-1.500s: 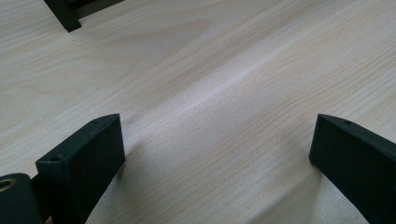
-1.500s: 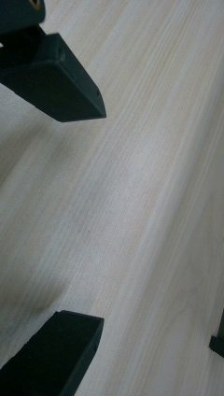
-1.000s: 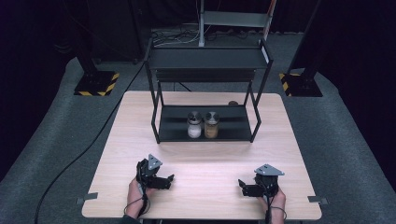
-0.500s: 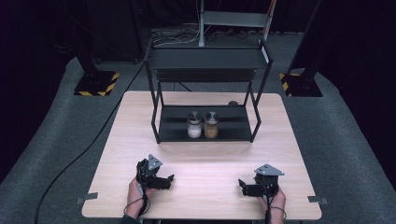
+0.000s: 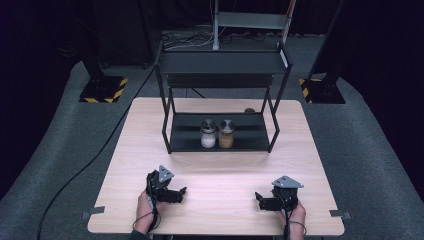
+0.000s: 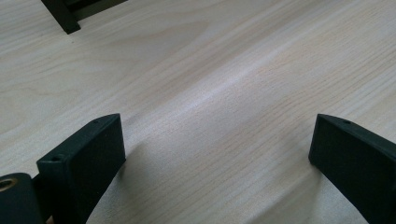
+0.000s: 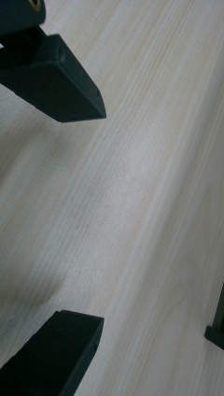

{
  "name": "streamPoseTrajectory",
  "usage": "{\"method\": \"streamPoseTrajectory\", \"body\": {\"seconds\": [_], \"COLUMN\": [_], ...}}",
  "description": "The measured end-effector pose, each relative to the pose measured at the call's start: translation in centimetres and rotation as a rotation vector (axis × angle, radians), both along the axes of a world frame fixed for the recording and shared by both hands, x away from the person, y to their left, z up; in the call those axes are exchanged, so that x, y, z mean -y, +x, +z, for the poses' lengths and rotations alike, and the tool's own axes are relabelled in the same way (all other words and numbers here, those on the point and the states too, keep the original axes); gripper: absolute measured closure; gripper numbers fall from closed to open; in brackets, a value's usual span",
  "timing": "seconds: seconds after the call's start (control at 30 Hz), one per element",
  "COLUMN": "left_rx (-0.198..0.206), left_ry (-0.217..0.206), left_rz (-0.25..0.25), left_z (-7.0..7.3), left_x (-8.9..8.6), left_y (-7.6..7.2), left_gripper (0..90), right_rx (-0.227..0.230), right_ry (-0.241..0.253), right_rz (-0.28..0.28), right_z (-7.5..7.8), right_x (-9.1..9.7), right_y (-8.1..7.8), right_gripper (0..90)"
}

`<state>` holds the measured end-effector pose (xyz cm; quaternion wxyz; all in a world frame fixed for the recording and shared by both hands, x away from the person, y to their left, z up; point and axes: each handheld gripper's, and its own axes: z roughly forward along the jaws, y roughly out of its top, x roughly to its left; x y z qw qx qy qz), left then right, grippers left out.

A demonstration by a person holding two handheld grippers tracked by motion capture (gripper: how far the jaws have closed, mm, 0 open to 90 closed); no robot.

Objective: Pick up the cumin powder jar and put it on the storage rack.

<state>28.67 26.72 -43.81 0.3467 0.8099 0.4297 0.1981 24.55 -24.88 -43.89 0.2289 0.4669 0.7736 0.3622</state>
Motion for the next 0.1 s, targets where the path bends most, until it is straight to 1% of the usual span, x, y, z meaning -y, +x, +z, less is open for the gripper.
{"method": "streamPoseTrajectory", "body": {"seconds": [0.1], "left_rx": [0.000], "left_ry": [0.000], "left_rz": [-0.001], "left_z": [0.00], "left_x": [-0.01], "left_y": [0.01], "left_gripper": [3.2], "right_rx": [-0.003], "right_ry": [-0.002], "right_rz": [0.000], "right_z": [0.04], "right_x": [-0.05], "right_y": [0.03], "right_gripper": [1.4]}}
